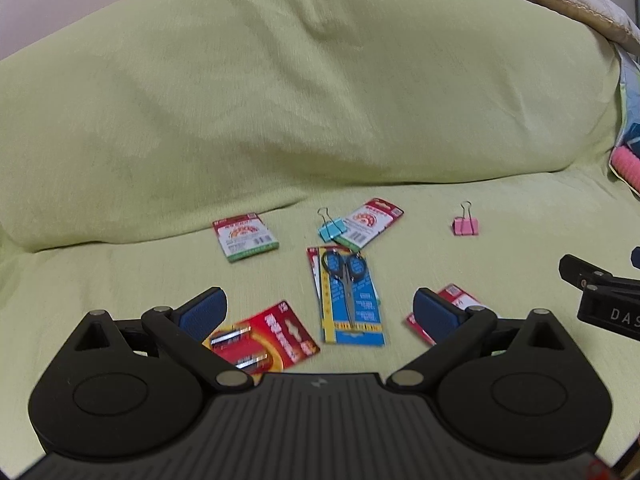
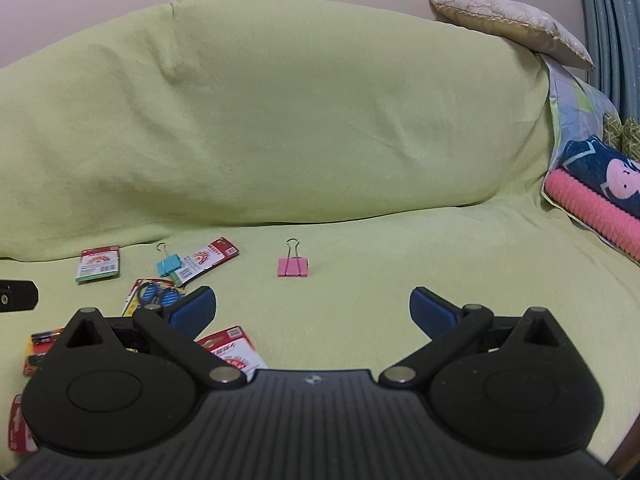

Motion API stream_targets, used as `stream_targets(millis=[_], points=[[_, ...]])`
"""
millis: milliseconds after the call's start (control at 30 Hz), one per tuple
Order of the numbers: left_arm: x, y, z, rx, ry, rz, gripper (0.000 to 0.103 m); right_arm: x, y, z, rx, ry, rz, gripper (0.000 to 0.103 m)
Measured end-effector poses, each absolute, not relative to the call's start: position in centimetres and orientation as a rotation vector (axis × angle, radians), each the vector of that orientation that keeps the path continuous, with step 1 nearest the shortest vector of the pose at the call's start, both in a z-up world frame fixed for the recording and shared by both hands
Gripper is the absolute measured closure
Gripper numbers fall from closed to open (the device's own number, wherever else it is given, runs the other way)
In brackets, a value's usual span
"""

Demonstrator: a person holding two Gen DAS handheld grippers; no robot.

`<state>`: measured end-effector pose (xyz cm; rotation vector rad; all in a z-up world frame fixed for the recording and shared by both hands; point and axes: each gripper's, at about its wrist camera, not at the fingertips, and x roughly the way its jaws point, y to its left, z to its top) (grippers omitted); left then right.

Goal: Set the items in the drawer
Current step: 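Move the right tool toward the pink binder clip on the sofa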

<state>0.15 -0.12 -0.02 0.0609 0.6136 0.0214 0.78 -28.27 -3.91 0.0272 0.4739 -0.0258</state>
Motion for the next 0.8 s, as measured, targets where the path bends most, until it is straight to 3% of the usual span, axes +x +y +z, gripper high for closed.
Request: stream_targets(millis=[800], points=[[7.5, -6.5, -2.6, 0.095, 0.657, 0.012, 0.003, 6.6, -27.9, -4.9, -0.036, 0.476, -0.003, 0.001]])
